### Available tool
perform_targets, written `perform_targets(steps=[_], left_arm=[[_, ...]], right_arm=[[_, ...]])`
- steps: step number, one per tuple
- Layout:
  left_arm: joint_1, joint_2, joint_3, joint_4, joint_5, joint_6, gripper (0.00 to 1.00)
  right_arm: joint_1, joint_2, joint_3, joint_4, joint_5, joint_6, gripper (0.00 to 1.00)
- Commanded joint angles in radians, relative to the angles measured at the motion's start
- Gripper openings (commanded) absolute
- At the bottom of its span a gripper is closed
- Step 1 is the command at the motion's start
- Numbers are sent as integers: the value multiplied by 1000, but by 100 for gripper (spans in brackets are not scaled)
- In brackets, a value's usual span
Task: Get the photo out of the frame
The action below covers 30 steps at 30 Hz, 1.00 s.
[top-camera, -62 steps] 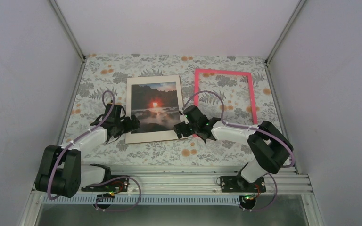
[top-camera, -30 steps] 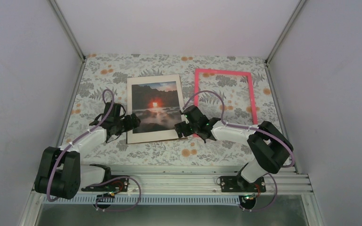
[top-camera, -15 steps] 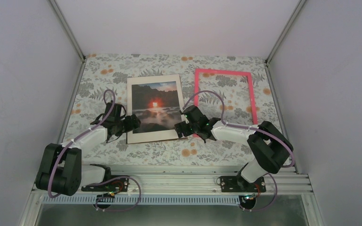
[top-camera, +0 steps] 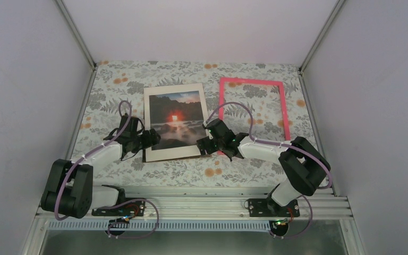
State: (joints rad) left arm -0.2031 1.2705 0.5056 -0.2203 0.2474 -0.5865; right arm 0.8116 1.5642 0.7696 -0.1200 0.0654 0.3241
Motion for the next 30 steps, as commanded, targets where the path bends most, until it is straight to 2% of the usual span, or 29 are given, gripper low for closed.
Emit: perform_targets(steps=[1,30], left_arm=[[-17,20,-2,20,25,2,88],[-82,204,120,120,51,-22,88]], right_arm=[[4,-3,-15,25,23,15,98],[3,-68,-40,20,101,30,98]])
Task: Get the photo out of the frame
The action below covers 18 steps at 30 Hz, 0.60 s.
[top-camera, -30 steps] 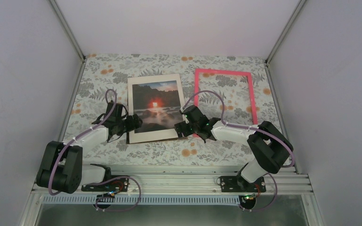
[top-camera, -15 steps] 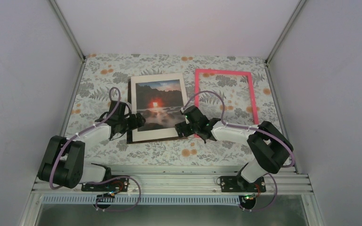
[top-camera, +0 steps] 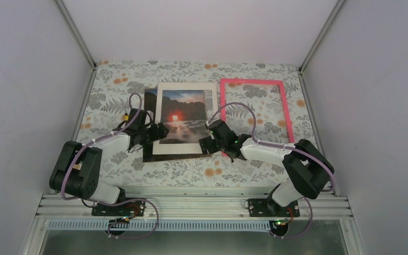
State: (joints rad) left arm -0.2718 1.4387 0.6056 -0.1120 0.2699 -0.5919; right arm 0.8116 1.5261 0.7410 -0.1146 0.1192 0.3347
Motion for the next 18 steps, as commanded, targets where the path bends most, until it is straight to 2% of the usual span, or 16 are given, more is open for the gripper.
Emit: perform_targets(steps=[1,10,18], left_arm=[[-16,45,25,14,29,-18,88],[-25,96,64,39,43,-30,88],[34,-29,42,-36,-9,-18,92]], right_arm=[[4,-34,-14,15,51,19,98],[0,-77,-32,6,99,27,100],[-6,-121,-47,5,111,19,100]])
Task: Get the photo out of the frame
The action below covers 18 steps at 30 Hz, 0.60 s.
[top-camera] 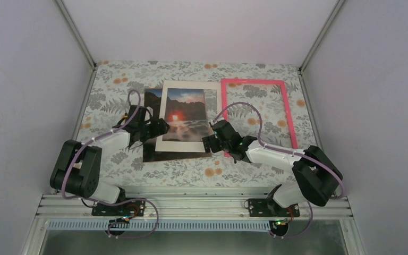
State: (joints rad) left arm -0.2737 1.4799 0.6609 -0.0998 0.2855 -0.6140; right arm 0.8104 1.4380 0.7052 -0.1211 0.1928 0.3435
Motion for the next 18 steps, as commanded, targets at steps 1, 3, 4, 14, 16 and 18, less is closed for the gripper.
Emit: perform_targets(steps=[1,3,4,14,16,18], left_arm=[[47,-90,-18,-62,-28,7,92],[68,-131,-31,-87,-41,13,93],[80,-152,-42,-100,-49,18,94],[146,-196,-109,-145,-78,43,96],[148,-182,-114,-134,-77,46,96],[147,-164,-113,-130,-67,52,96]], right_arm=[[-5,-34,-13,13,37,7,100],[-6,-37,-14,16,33,4,100],[-7,-37,-15,17,29,2,100],[-7,-34,-36,46,4,-1,100],[-7,-32,-37,47,2,0,100],[-7,-33,-37,47,2,0,100]])
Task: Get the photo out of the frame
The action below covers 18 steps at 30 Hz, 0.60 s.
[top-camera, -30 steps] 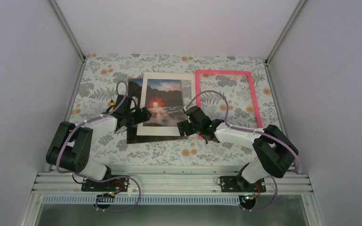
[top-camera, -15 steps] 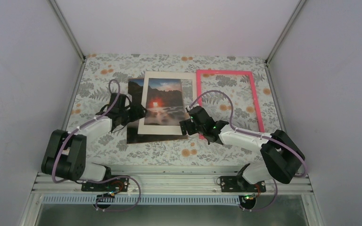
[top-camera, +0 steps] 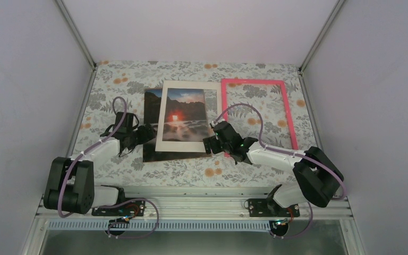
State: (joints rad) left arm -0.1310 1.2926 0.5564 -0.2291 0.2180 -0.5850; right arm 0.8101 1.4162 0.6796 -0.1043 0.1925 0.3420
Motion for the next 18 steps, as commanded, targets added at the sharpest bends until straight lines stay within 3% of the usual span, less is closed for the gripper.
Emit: perform_targets(steps=[1,18], left_arm=[[5,32,-6,0,5,27,96],[1,34,-31,6,104,53,95]], right_arm=[[-7,-11,-12,30,3,1,100],[-6,3,-9,33,-1,3,100]])
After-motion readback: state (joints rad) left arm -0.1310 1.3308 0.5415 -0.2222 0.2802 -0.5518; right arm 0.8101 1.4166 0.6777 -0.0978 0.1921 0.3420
